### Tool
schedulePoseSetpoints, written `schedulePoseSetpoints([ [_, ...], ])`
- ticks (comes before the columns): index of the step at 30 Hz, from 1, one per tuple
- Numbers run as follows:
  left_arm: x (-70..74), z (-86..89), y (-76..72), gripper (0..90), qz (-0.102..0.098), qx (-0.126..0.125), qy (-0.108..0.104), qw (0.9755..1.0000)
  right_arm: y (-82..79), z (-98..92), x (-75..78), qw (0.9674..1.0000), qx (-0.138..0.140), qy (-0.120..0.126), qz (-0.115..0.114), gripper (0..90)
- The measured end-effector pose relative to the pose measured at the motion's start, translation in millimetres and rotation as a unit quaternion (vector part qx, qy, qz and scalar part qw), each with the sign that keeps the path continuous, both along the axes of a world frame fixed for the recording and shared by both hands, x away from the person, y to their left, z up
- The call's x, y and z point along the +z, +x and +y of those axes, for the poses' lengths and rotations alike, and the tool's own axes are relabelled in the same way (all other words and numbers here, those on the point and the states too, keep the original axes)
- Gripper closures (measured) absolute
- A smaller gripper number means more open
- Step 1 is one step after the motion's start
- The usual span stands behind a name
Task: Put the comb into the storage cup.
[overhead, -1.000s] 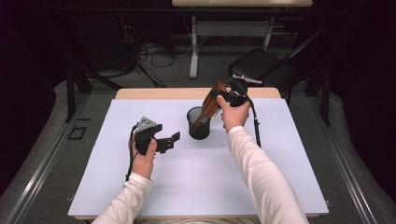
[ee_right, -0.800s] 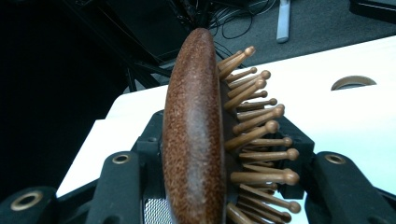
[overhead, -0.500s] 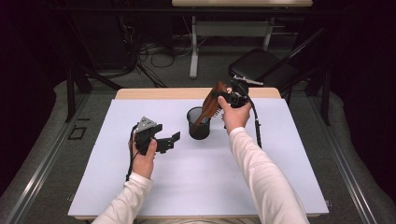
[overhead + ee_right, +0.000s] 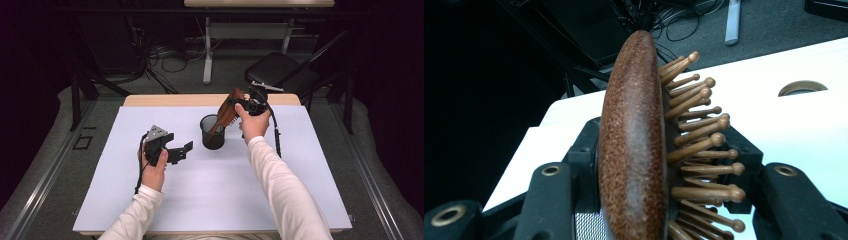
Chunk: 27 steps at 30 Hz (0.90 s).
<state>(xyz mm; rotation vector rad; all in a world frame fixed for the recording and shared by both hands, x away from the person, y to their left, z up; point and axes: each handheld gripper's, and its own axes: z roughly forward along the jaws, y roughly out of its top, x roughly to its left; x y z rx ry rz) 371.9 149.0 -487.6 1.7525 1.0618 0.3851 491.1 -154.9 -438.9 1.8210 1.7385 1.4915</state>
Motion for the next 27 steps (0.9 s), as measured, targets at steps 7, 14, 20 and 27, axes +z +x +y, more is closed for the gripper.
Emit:
schedulePoseSetpoints([
  [7,0.0,0.0,-0.1,15.8,0.000,0.000,0.000,1.0000,0.7,-2.9,-1.2,1.0000,0.001,0.000,0.003,46.1],
  [14,-0.1,0.7,0.1,15.8,0.000,0.001,0.002,1.0000,1.2,-4.2,-1.5,1.0000,0.002,-0.005,0.003,45.0],
  [20,-0.5,0.5,0.2,15.8,0.000,0.001,0.002,1.0000,2.3,-8.1,-3.0,1.0000,0.004,0.000,0.008,44.6],
  [27,-0.7,0.5,0.5,15.8,0.000,0.001,0.003,1.0000,1.8,-8.7,-3.6,1.0000,0.006,0.002,0.007,44.1],
])
